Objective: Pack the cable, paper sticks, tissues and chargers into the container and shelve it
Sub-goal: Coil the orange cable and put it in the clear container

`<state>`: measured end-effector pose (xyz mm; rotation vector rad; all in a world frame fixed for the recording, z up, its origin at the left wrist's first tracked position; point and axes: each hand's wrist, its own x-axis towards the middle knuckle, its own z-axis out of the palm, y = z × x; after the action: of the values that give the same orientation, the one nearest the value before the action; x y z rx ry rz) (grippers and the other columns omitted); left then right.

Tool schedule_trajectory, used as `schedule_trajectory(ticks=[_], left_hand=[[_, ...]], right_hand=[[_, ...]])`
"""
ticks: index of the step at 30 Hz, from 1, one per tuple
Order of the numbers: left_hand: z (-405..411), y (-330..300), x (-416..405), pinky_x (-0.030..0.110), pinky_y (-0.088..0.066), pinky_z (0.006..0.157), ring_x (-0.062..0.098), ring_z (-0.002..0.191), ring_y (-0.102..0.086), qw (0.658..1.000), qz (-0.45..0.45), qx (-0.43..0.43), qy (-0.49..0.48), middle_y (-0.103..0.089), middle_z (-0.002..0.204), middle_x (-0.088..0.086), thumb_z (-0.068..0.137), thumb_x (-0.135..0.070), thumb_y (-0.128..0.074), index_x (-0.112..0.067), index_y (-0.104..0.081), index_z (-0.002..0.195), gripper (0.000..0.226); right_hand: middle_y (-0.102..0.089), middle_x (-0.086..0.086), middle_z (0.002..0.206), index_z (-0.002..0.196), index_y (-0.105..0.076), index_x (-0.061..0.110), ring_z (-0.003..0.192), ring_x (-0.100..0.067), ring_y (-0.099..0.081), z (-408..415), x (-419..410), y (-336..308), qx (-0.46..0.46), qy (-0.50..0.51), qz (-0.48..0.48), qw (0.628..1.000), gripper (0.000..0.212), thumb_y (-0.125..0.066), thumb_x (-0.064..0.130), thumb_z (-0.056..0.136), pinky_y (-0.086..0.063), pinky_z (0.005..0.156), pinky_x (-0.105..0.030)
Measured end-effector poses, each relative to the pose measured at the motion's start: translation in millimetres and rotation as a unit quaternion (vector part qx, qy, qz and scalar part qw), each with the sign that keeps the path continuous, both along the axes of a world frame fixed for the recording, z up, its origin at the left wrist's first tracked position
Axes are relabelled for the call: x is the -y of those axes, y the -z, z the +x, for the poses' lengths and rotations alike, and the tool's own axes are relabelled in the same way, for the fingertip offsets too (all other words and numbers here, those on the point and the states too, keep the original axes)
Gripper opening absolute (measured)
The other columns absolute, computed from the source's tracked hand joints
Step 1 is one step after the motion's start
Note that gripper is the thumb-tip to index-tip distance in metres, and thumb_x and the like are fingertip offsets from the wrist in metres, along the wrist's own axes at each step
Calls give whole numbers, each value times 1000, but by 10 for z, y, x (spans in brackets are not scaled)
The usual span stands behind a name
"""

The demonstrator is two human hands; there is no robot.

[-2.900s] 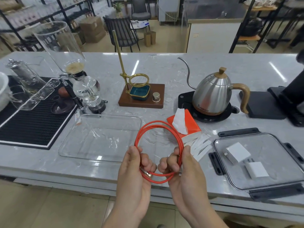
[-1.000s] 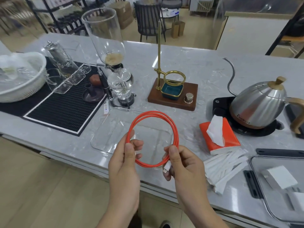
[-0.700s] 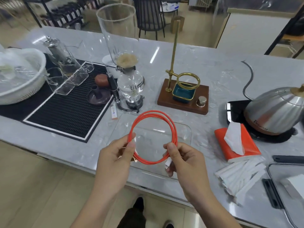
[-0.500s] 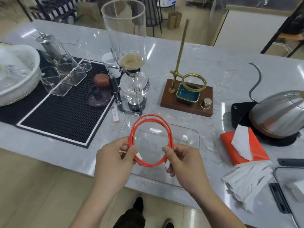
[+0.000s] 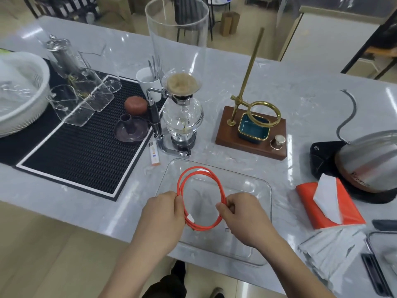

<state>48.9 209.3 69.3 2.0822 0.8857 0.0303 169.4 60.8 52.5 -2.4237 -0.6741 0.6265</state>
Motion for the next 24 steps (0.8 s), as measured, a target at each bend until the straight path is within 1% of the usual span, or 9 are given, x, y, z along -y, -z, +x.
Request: schedule_trajectory(ticks=[4,5,7,10,14,16,19,22,24], left_hand=[[46,4,9,46,-56,73,29,71,-69,998,42,-47,17,-69,76,10,103,-24,-36,-10,-53,77,34],[58,15,19,45,-55,73,28,70,-68,997,45,-57,18,-68,76,9,103,-24,-35,-11,-51,78,32],[83,50,27,41,-55,71,26,71,-68,996,46,-79,19,-67,78,9,102,-20,-35,-13,-47,78,28],[103,97,11,28,-43,56,23,74,-64,990,58,-123,37,-64,77,5,96,-13,-39,-16,-44,74,23],[162,126,-6,28,-37,57,24,72,-53,982,67,-170,46,-49,71,0,92,-12,-45,-16,-41,68,25],[195,119,1,29,-37,62,24,73,-48,979,73,-186,40,-46,71,1,92,-11,-46,-18,-36,65,29],[235,141,-19,30,-39,64,32,82,-58,975,75,-208,37,-63,92,14,90,-7,-45,-16,-36,63,29],[248,183,-22,30,-41,67,34,97,-63,971,86,-221,38,-65,105,17,92,-12,-51,-12,-41,74,20],[259,183,-9,30,-41,66,34,97,-63,973,91,-213,19,-64,106,17,92,-11,-48,-11,-41,82,12]], right_hand=[[-41,4,38,48,-41,17,37,-10,-42,39,-43,15,19,-20,-30,999,50,-57,31,93,-31,41,-17],[-43,4,39,49,-44,16,38,-9,-44,44,-50,11,18,-23,-33,999,48,-57,31,93,-33,42,-17],[-54,-2,48,55,-49,10,47,-12,-55,60,-76,3,13,-26,-40,999,44,-56,30,93,-46,51,-28],[-67,-14,68,67,-57,4,69,-28,-69,90,-145,2,8,-37,-57,998,38,-54,31,93,-56,66,-41],[-72,-11,80,73,-58,10,78,-28,-69,102,-237,42,38,-78,-108,990,32,-49,35,92,-57,73,-39],[-70,-6,79,72,-55,14,76,-27,-66,124,-283,65,53,-91,-128,986,31,-48,37,92,-55,69,-34],[-57,-2,69,64,-47,17,68,-26,-55,148,-356,106,57,-104,-147,982,34,-49,37,91,-43,60,-29],[-42,0,58,56,-35,18,65,-27,-48,130,-417,147,28,-116,-145,982,40,-52,34,89,-38,59,-29],[-37,0,58,55,-32,18,66,-27,-46,114,-439,176,17,-123,-144,982,42,-53,32,89,-37,60,-29]])
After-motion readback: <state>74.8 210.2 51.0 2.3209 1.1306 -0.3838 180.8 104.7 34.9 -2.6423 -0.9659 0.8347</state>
